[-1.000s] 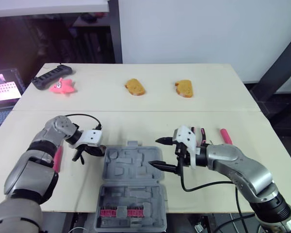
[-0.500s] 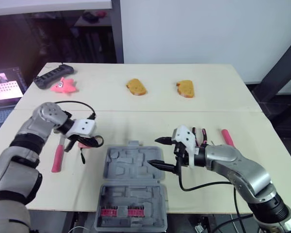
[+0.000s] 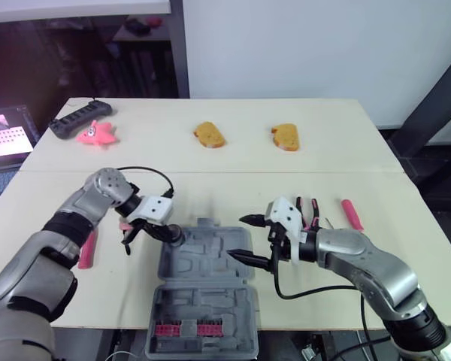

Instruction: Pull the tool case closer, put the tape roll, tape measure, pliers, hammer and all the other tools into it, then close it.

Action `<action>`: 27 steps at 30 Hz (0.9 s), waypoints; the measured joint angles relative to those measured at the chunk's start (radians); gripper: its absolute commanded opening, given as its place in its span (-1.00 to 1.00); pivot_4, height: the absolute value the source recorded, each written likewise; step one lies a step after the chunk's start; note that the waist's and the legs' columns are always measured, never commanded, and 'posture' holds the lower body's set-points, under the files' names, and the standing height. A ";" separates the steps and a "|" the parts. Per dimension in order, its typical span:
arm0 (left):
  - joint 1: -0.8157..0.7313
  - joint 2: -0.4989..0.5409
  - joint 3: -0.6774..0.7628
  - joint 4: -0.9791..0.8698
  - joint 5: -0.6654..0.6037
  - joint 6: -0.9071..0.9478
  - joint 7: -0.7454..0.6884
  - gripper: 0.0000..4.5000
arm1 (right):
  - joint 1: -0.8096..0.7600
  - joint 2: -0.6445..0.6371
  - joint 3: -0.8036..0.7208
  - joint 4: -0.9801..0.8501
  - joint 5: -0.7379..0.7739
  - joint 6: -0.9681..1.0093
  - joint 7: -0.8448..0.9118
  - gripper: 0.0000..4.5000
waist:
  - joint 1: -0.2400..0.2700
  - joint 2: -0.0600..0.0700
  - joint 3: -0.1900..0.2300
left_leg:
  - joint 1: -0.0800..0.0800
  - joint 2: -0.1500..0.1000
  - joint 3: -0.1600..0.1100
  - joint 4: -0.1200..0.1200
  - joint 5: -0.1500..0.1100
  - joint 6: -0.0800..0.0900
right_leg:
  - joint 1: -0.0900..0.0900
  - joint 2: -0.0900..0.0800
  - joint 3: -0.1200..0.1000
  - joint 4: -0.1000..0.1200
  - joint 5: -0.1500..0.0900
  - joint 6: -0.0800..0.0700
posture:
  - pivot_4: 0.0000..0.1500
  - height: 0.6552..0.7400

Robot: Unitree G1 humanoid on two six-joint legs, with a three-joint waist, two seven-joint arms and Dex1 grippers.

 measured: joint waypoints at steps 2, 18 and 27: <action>0.000 -0.001 -0.001 0.004 0.000 0.000 0.000 -0.98 | 0.001 0.000 0.000 -0.004 0.000 0.005 -0.003 1.00 | 0.000 0.000 0.000 | 0.000 0.000 0.000 0.000 0.000 0.000 | 0.000 0.000 0.000 0.000 0.000 0.000 | 1.00 1.00; 0.019 -0.011 -0.001 0.001 0.023 -0.020 0.000 -0.98 | 0.006 0.002 -0.001 -0.011 0.002 0.014 -0.013 1.00 | 0.000 0.000 0.000 | 0.000 0.000 0.000 0.000 0.000 0.000 | 0.000 0.000 0.000 0.000 0.000 0.000 | 1.00 1.00; 0.018 -0.029 0.003 0.017 0.044 -0.030 0.000 -0.36 | 0.006 0.003 -0.001 -0.011 0.002 0.014 -0.014 1.00 | 0.000 0.000 0.000 | 0.000 0.000 0.000 0.000 0.000 0.000 | 0.000 0.000 0.000 0.000 0.000 0.000 | 1.00 1.00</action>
